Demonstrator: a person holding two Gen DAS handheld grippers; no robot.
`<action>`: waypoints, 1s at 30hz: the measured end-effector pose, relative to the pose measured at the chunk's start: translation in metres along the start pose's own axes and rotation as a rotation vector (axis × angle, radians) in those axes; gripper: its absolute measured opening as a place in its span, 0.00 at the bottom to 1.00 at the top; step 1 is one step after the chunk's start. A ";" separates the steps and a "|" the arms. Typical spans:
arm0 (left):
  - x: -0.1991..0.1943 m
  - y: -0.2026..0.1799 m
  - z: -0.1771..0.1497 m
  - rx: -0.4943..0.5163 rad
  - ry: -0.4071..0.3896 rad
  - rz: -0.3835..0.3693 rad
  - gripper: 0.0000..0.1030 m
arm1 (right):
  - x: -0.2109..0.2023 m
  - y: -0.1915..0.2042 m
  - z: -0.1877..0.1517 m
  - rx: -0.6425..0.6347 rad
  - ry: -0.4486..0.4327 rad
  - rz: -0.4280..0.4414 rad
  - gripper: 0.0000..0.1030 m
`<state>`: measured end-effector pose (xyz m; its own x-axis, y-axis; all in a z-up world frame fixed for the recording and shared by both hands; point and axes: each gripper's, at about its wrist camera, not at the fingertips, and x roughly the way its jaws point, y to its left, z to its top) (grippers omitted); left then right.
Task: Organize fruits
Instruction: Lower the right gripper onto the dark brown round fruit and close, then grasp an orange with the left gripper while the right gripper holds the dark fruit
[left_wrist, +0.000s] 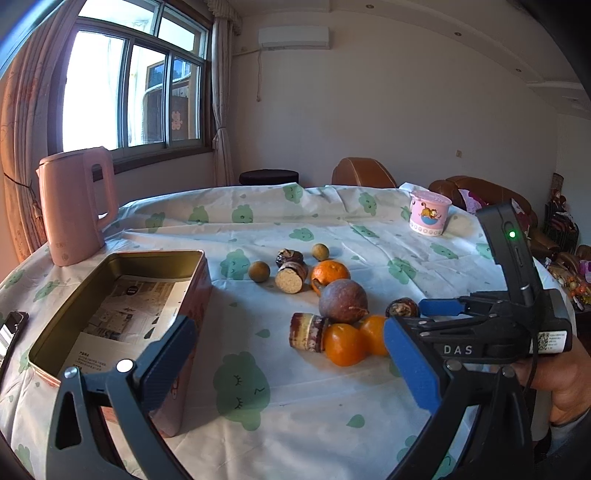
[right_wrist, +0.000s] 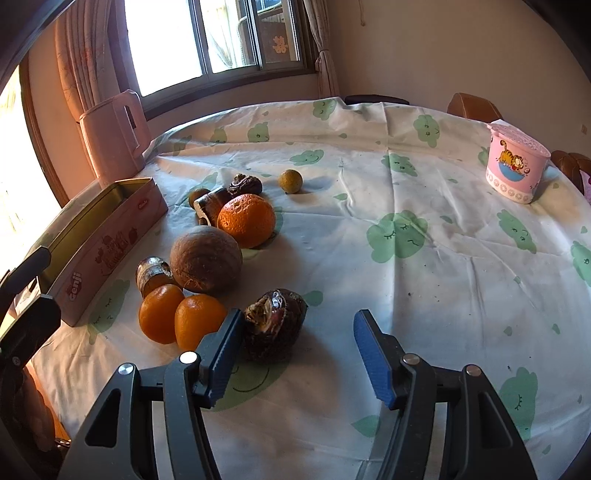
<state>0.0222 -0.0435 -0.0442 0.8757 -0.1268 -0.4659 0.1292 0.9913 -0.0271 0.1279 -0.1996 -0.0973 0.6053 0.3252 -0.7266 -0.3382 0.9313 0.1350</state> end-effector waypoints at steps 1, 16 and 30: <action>0.001 -0.003 0.000 0.011 0.000 -0.004 1.00 | 0.000 0.000 0.000 -0.005 -0.003 -0.001 0.52; 0.044 -0.075 0.001 0.238 0.120 -0.062 0.76 | -0.026 -0.048 -0.008 0.067 -0.090 -0.128 0.39; 0.070 -0.102 -0.007 0.371 0.227 0.045 0.44 | -0.032 -0.050 -0.011 0.064 -0.118 -0.102 0.39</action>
<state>0.0671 -0.1536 -0.0808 0.7650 -0.0314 -0.6433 0.2880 0.9101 0.2981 0.1171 -0.2582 -0.0883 0.7157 0.2414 -0.6553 -0.2259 0.9679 0.1099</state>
